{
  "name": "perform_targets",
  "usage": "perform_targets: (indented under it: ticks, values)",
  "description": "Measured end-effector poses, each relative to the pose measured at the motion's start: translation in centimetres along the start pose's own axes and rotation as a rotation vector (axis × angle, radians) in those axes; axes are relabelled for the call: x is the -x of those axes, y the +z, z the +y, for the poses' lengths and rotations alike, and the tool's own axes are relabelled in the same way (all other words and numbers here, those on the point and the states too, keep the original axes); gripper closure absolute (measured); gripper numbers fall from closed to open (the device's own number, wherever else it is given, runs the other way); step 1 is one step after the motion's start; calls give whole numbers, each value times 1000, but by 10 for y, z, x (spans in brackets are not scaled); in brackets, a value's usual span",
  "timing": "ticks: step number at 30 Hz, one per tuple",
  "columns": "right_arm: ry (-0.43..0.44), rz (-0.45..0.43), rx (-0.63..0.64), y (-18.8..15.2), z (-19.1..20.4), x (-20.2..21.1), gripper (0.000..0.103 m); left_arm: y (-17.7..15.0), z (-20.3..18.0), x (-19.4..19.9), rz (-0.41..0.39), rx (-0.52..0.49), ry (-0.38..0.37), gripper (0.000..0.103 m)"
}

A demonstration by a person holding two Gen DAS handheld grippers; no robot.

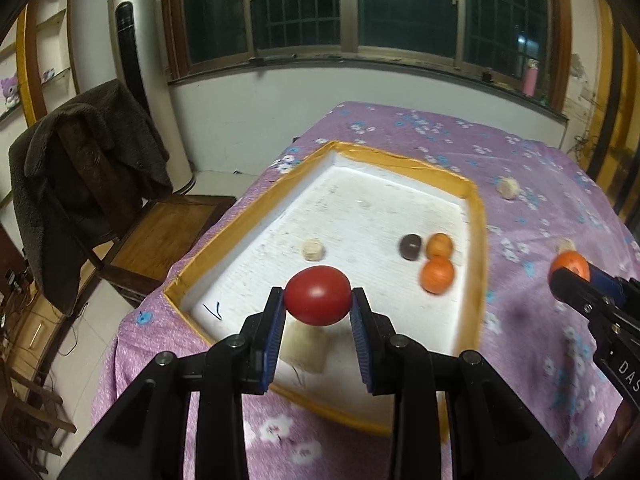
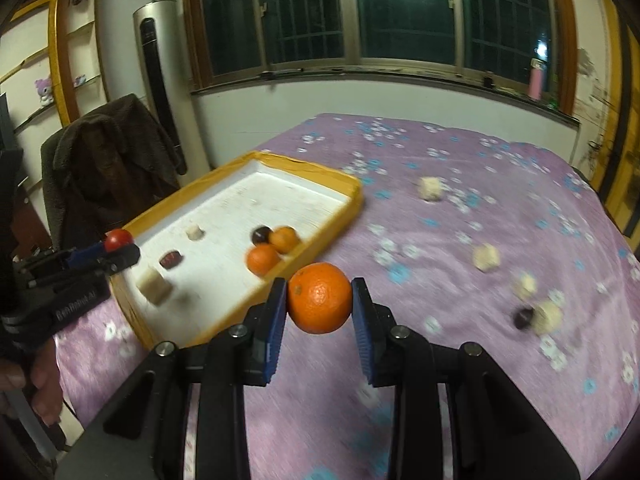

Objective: Organize fruits
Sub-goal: 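Carry the red ball and orange into the tray and open both grippers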

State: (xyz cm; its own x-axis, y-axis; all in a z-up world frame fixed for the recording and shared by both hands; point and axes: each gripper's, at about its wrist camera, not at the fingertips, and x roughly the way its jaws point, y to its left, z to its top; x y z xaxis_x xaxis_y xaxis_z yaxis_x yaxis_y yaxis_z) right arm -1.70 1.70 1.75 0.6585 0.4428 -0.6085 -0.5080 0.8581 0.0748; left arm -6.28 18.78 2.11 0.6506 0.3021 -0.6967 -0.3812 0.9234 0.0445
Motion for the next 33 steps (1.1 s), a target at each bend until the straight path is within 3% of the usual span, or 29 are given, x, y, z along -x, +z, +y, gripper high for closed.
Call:
perform_targets:
  ticks: [10,27,29,31,32,33]
  values:
    - [49,61,41,45,42,-79,69,10,14,-38,55,24,29,71]
    - [7,170,-11,67,34,-162,69,19,21,-66,122,49,11,70]
    - [16,204,-12,66,34,-168,68,18,23,-67,135,55,15,63]
    - [-2,195,-7,66,35,-167,68,19,23,-63,114,51,22,38]
    - [-1,195,-13,66,35,-166,67,19,24,-60,101,49,31,32]
    - [-3,186,-18,66,34,-163,59,20,24,-57,89,49,35,24]
